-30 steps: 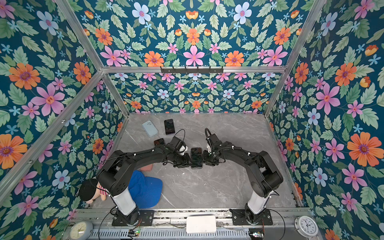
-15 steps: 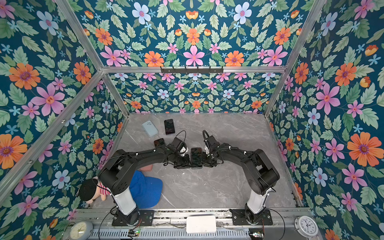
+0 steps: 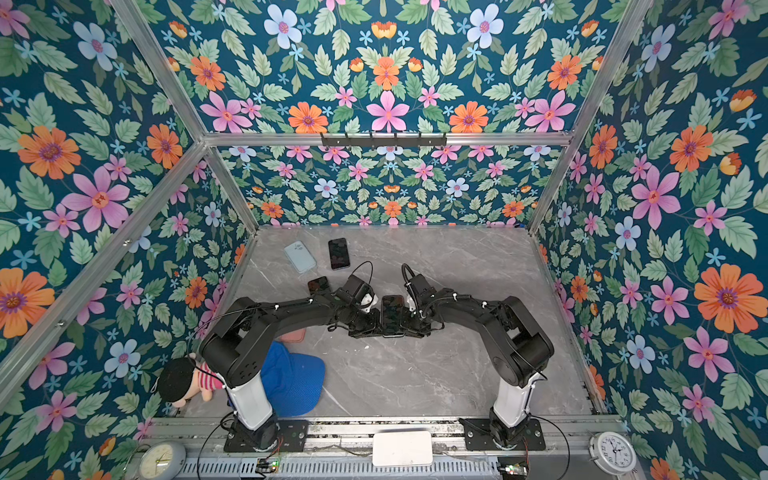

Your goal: Put the phone into the phone case

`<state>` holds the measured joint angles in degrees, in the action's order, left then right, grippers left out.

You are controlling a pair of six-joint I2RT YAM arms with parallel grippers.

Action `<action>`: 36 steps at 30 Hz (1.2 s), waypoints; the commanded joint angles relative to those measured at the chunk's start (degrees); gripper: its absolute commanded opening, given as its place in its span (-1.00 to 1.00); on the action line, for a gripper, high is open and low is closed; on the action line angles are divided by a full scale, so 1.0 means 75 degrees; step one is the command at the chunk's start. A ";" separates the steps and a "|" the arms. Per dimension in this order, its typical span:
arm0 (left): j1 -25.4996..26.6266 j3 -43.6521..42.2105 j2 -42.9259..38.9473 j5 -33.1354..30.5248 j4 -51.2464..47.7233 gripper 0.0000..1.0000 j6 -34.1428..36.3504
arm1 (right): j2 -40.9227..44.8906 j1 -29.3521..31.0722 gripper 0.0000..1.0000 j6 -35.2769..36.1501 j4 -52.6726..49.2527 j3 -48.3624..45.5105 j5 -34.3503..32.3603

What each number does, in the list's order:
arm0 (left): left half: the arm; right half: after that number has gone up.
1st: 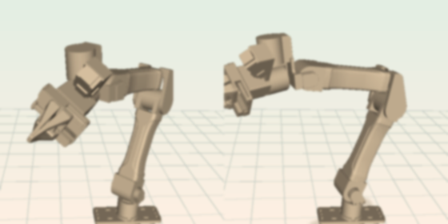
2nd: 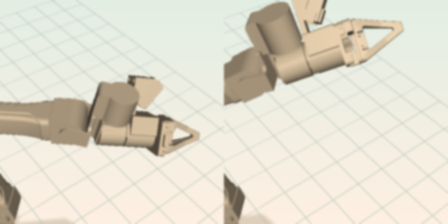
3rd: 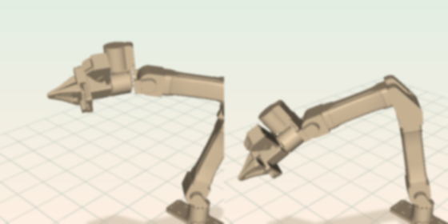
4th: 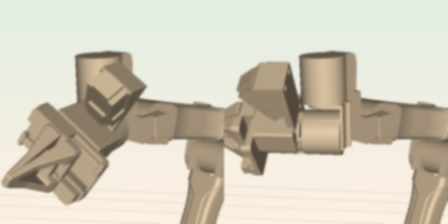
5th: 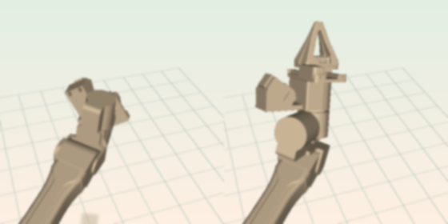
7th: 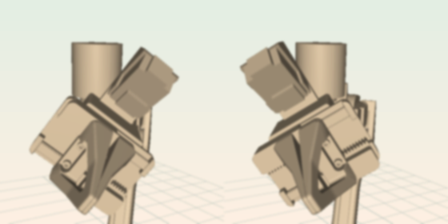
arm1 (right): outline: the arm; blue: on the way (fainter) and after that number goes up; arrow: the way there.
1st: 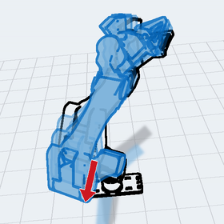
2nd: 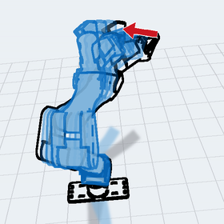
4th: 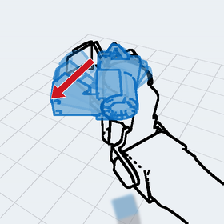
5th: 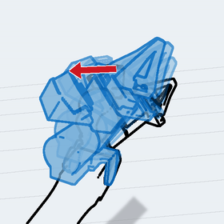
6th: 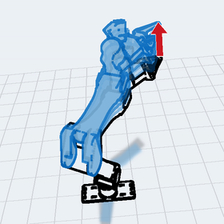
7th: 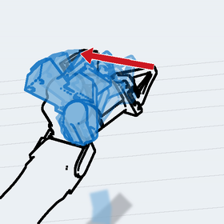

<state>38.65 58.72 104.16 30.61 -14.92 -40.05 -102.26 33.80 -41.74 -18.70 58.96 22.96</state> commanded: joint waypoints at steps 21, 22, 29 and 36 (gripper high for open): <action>-0.0091 0.0093 -0.0132 -0.0603 -0.0575 -0.59 0.0365 | 0.0151 0.0169 -0.20 0.0349 -0.0793 0.0365 -0.0665; -0.0088 0.0104 -0.0164 -0.0621 -0.0595 -0.54 0.0372 | 0.0178 0.0164 -0.20 0.0370 -0.0861 0.0392 -0.0714; -0.0105 -0.0103 -0.0130 -0.0655 -0.0344 -0.38 0.0305 | 0.0193 0.0167 -0.19 0.0444 -0.0970 0.0424 -0.0820; -0.0103 -0.0100 -0.0105 -0.0453 -0.0105 -0.34 0.0266 | 0.0175 0.0169 -0.19 0.0432 -0.0884 0.0483 -0.0698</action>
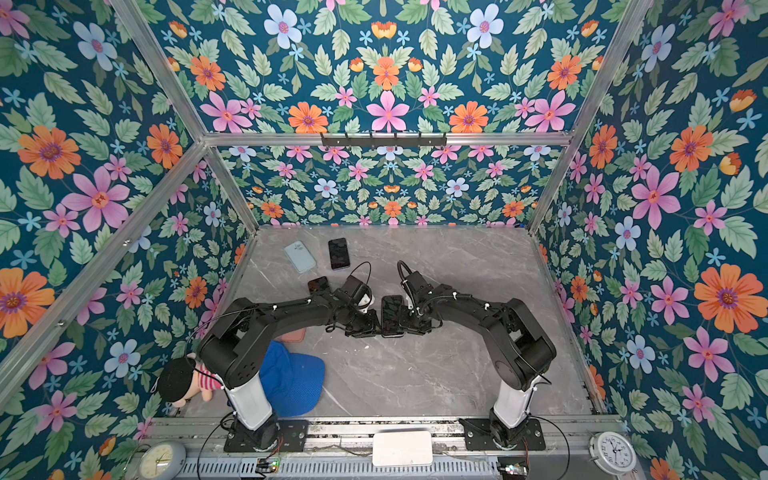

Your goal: Put the phone into the phone case

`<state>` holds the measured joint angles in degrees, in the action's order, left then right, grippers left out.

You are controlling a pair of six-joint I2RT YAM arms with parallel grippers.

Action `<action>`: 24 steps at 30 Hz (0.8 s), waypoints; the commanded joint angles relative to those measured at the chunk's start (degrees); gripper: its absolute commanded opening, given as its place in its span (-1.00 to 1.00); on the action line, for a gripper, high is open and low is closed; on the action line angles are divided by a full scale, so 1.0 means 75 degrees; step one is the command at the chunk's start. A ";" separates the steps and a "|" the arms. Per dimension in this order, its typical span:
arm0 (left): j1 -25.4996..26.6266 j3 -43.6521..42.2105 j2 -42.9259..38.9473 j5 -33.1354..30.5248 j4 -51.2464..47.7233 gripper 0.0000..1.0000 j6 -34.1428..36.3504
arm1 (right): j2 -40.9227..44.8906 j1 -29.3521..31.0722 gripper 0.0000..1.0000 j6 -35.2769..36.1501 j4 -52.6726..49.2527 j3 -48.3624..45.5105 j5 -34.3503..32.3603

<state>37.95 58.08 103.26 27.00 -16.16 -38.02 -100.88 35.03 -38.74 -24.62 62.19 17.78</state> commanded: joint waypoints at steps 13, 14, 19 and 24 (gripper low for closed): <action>-0.0011 -0.0034 0.0175 0.0108 0.0130 -0.44 0.0024 | -0.0059 0.0006 -0.22 -0.0014 0.0054 0.0016 0.0108; -0.0016 -0.0032 0.0205 0.0108 0.0138 -0.46 0.0027 | -0.0072 0.0003 -0.23 -0.0012 0.0060 0.0016 0.0114; -0.0010 -0.0045 0.0271 0.0101 0.0145 -0.58 0.0030 | -0.0118 0.0005 -0.27 -0.0026 0.0117 -0.0001 0.0155; -0.0010 -0.0045 0.0282 0.0070 0.0116 -0.67 0.0042 | -0.0136 -0.0002 -0.28 -0.0014 0.0127 0.0006 0.0161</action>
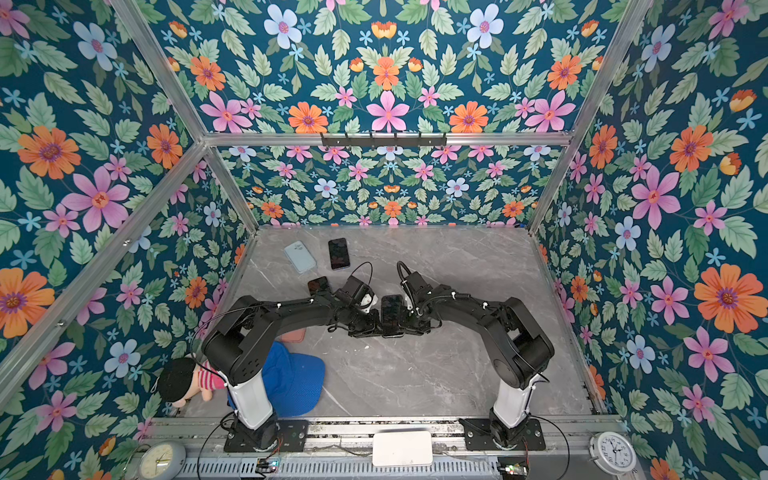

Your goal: Put the phone into the phone case

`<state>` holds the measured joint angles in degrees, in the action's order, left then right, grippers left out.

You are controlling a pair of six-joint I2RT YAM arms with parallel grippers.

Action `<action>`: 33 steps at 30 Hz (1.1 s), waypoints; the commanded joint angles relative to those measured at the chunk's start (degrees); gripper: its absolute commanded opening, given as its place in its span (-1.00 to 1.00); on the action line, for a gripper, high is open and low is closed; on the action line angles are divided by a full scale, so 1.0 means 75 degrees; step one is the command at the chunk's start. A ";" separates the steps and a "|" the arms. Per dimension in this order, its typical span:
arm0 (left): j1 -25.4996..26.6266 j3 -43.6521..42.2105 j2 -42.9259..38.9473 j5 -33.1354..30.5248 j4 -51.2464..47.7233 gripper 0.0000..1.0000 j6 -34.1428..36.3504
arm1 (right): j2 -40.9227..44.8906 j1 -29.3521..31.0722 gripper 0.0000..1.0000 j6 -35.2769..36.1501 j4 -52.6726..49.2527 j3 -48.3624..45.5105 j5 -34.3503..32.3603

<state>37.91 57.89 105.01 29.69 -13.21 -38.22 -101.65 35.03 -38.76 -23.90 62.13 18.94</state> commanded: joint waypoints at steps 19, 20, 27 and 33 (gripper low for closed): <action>-0.0052 -0.0446 -0.0316 0.0336 0.0961 -0.33 -0.0611 | -0.0035 0.0004 -0.53 0.0096 -0.0162 0.0013 -0.0206; -0.0052 -0.0467 -0.0303 0.0363 0.1005 -0.33 -0.0632 | -0.0045 0.0000 -0.57 0.0091 -0.0143 0.0015 -0.0194; -0.0062 -0.0652 -0.0232 0.0582 0.1452 -0.34 -0.0822 | -0.0100 0.0064 -0.64 0.0047 -0.0042 0.0013 -0.0099; -0.0063 -0.0694 -0.0186 0.0649 0.1577 -0.41 -0.0869 | -0.0116 0.0087 -0.73 0.0036 -0.0018 0.0016 -0.0073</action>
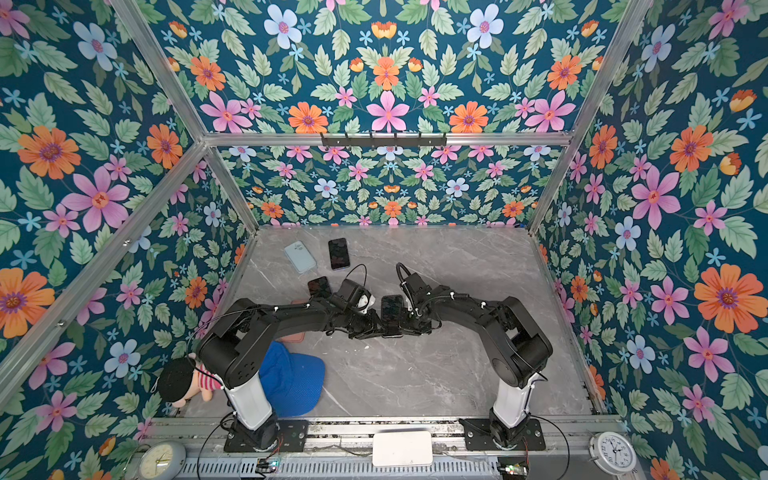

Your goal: Put the phone into the phone case

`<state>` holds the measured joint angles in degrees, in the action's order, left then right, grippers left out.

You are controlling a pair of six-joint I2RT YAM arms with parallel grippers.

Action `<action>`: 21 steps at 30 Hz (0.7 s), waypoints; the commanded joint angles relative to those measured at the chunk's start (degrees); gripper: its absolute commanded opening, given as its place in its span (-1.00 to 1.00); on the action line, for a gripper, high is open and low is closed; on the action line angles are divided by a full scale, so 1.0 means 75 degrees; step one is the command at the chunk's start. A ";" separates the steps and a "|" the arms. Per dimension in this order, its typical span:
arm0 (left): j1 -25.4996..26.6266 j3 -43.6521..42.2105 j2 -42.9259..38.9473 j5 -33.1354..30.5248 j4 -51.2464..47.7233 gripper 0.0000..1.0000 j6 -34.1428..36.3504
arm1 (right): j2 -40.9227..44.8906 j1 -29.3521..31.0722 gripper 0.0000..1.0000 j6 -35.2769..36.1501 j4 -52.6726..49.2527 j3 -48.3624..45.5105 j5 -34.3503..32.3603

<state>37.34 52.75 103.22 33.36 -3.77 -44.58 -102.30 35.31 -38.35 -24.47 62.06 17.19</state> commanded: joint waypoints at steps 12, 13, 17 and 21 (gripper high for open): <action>0.0023 -0.0049 0.0101 0.0239 0.0535 -0.45 -0.0150 | -0.0162 0.0119 -0.80 -0.0160 0.0355 -0.0031 0.0444; 0.0023 -0.0059 0.0104 0.0247 0.0560 -0.45 -0.0159 | -0.0159 0.0132 -0.80 -0.0173 0.0373 -0.0047 0.0467; 0.0025 -0.0096 0.0093 0.0262 0.0632 -0.46 -0.0203 | -0.0196 0.0145 -0.81 -0.0207 0.0458 -0.0084 0.0520; 0.0022 -0.0119 0.0077 0.0284 0.0677 -0.47 -0.0232 | -0.0190 0.0154 -0.81 -0.0218 0.0482 -0.0129 0.0509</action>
<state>37.23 52.01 103.53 34.26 -2.09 -46.13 -102.78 35.73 -39.42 -23.70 61.73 17.26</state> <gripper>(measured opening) 0.266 0.097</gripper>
